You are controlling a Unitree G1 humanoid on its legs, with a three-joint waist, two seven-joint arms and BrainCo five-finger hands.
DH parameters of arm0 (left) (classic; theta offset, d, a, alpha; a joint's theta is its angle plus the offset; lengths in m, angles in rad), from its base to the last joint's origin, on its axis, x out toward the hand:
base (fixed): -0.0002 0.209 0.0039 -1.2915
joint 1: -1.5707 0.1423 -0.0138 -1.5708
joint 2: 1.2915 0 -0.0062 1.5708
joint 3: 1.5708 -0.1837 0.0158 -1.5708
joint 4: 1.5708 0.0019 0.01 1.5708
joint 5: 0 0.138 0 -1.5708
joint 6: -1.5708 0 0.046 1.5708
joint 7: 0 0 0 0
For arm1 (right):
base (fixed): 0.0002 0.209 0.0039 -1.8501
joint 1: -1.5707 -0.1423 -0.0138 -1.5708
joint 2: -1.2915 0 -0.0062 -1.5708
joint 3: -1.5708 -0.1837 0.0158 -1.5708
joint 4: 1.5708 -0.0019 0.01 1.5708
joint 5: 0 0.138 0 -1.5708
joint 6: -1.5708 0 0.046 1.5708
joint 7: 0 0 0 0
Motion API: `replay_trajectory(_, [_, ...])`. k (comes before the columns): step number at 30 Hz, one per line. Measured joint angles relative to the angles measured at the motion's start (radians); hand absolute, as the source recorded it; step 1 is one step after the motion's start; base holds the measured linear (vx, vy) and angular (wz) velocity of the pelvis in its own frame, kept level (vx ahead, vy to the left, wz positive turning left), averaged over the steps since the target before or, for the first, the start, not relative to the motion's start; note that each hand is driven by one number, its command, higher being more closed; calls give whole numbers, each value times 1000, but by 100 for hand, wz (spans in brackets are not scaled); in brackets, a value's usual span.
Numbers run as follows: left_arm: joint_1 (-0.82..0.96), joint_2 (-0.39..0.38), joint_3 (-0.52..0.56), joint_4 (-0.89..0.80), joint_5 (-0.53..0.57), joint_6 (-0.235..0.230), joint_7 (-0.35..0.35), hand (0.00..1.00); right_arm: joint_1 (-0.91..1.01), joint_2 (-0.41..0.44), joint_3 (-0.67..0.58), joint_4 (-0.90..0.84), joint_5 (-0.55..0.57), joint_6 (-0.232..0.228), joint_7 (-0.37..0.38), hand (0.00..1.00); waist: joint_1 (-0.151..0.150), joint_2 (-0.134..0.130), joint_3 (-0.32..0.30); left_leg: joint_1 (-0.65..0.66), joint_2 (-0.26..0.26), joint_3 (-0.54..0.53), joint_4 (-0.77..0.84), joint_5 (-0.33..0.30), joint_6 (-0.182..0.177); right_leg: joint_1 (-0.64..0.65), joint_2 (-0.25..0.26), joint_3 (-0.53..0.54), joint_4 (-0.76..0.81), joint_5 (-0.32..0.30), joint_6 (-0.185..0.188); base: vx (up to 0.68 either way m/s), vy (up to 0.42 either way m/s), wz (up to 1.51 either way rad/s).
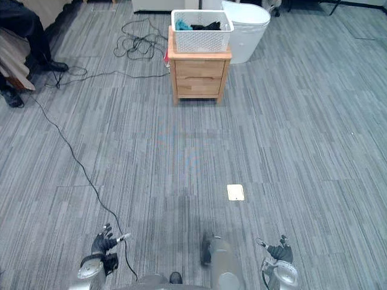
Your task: Pick up the laundry basket with both hands and put the clothes into the washing machine.
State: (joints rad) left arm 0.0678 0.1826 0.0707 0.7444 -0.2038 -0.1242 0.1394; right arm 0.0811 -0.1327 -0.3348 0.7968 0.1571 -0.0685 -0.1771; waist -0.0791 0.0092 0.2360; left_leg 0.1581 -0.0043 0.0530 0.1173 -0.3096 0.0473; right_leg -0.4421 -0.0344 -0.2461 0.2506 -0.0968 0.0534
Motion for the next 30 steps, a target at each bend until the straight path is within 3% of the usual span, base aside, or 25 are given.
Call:
replay_trajectory(1, [-5, 2, 0, -6, 0, -2, 3, 0, 2, 0, 0, -9, 0, 0, -2, 0, -13, -27, -2, 35, -7, -20, -13, -14, -36, -12, -2, 6, -64, 70, -15, 561, -92, 70])
replay_trajectory(2, [-1, 2, -1, -6, 0, -2, 5, 0, 6, -1, 0, -20, 0, 0, -4, 0, -18, -31, -3, 54, -5, -27, -13, -27, -57, -22, -3, 13, -53, 123, -49, 740, -173, 55])
replay_trajectory(3, [4, -7, -1, -6, 1, -2, 6, 0, 18, -3, -1, -56, -1, -1, -8, 0, -19, -19, -11, 75, 24, -32, 12, -40, -84, -39, 4, 13, 36, 202, -138, 751, -216, 24])
replay_trajectory(4, [4, -12, 1, -8, 1, -4, 7, 0, 9, -2, 1, -81, -1, -3, -10, 0, -17, 4, -11, 52, 49, -26, 76, -37, -102, -50, 18, 1, 98, 147, -153, 637, -186, 10])
replay_trajectory(5, [4, -15, 3, -8, 1, -4, 9, 0, 4, 1, 2, -91, -1, -4, -10, 0, -14, 10, -7, 35, 58, -15, 137, -23, -131, -45, 24, -1, 126, 114, -158, 657, -218, -3])
replay_trajectory(6, [16, -32, 18, -11, 1, -4, 12, 0, 6, 9, 16, -118, -2, -3, -10, 0, -14, 21, -1, -14, 81, 13, 338, 30, -194, 8, 39, -3, 148, 59, -171, 693, -213, -5])
replay_trajectory(7, [44, -57, 35, -31, 0, -4, 13, 0, 14, 10, 44, -156, -2, -3, -6, 0, -11, 32, 4, -102, 129, 20, 625, 162, -193, 101, 65, 0, 131, 14, -184, 693, -213, -7])
replay_trajectory(9, [73, -75, 43, -66, 1, -8, 5, 0, 28, 27, 75, -210, -1, -16, 4, 0, 3, 36, 6, -227, 212, 65, 973, 163, -168, 240, 101, 9, 96, -32, -205, 629, -161, -12])
replay_trajectory(11, [71, -89, 49, -89, 1, -8, -7, 0, 40, 53, 83, -237, 0, -35, 4, 0, 41, 13, 12, -371, 256, 121, 1148, 124, -104, 371, 105, 44, 47, -87, -198, 605, -141, -19])
replay_trajectory(13, [73, -103, 49, -90, 1, -6, -7, 0, 40, 56, 90, -236, 0, -33, 4, 0, 62, 12, 8, -500, 265, 149, 1095, 106, -81, 456, 106, 61, -18, -106, -189, 495, -79, -18])
replay_trajectory(15, [78, -110, 49, -91, 1, -2, -8, 0, 42, 59, 95, -238, 0, -29, 4, 0, 74, 10, 9, -577, 245, 190, 900, 93, -70, 533, 105, 85, -81, -114, -179, 516, 2, -24])
replay_trajectory(17, [96, -118, 48, -96, 2, 0, -8, 0, 40, 54, 96, -239, 0, -23, 4, 0, 95, 8, 9, -600, 190, 193, 598, 102, -83, 595, 95, 121, -123, -135, -168, 554, 63, -46])
replay_trajectory(18, [108, -125, 47, -97, 2, 1, -7, 0, 38, 47, 94, -235, -1, -21, 4, 0, 102, 7, 7, -588, 150, 181, 359, 141, -131, 630, 89, 148, -146, -157, -149, 529, 126, -70])
replay_trajectory(19, [121, -129, 46, -95, 2, 5, -6, 0, 38, 42, 86, -217, -2, -18, 2, 0, 101, 5, -3, -577, 120, 154, 192, 177, -132, 656, 85, 175, -155, -191, -127, 533, 155, -70])
replay_trajectory(20, [125, -125, 47, -92, 2, 5, -6, 0, 35, 41, 84, -209, -3, -18, 2, 0, 101, 11, -13, -579, 107, 134, 192, 228, -101, 669, 78, 193, -147, -215, -117, 588, 203, -78])
replay_trajectory(21, [137, -117, 50, -84, 3, 7, -7, 0, 38, 47, 87, -192, -9, -15, 3, 0, 102, -23, -43, -579, 80, 125, 229, 295, -51, 666, 39, 230, -105, -258, -87, 681, 221, -82])
replay_trajectory(22, [145, -119, 49, -85, 2, 7, -6, 0, 45, 50, 86, -192, -13, -14, 3, 0, 105, -43, -60, -574, 69, 152, 277, 290, -13, 638, 2, 250, 4, -282, -45, 712, 225, -77])
replay_trajectory(23, [144, -119, 44, -84, 2, 7, -6, 0, 48, 53, 86, -192, -15, -13, 2, 0, 102, -52, -64, -561, 62, 166, 300, 259, -6, 605, -15, 256, 97, -283, -39, 726, 230, -56])
replay_trajectory(24, [142, -118, 34, -85, 2, 6, -7, 0, 49, 59, 85, -192, -25, -11, 2, 0, 98, -68, -65, -528, 50, 188, 318, 215, 0, 546, -35, 259, 274, -264, -5, 705, 237, -33])
replay_trajectory(25, [135, -108, 2, -83, 2, 8, -6, 0, 65, 71, 85, -193, -41, -9, 1, 0, 84, -79, -64, -453, 29, 201, 327, 148, 16, 422, -80, 255, 610, -131, 100, 817, 257, -20])
replay_trajectory(27, [119, -108, -22, -81, 1, 9, -4, 0, 78, 79, 98, -193, -48, 1, 2, 0, 76, -74, -61, -334, 21, 204, 328, 82, 25, 308, -116, 236, 887, -138, 65, 709, 163, -14])
replay_trajectory(29, [114, -108, -22, -80, 2, 9, -3, 0, 80, 86, 121, -199, -51, 0, 4, 0, 68, -50, -56, -199, 39, 208, 274, 48, 20, 223, -116, 192, 931, -175, 2, 446, 43, -26])
replay_trajectory(30, [104, -107, -21, -80, 1, 7, -3, 0, 80, 86, 133, -208, -53, 0, 4, 0, 65, -37, -55, -151, 53, 208, 242, 39, 9, 176, -112, 156, 900, -187, -7, 607, 0, -8])
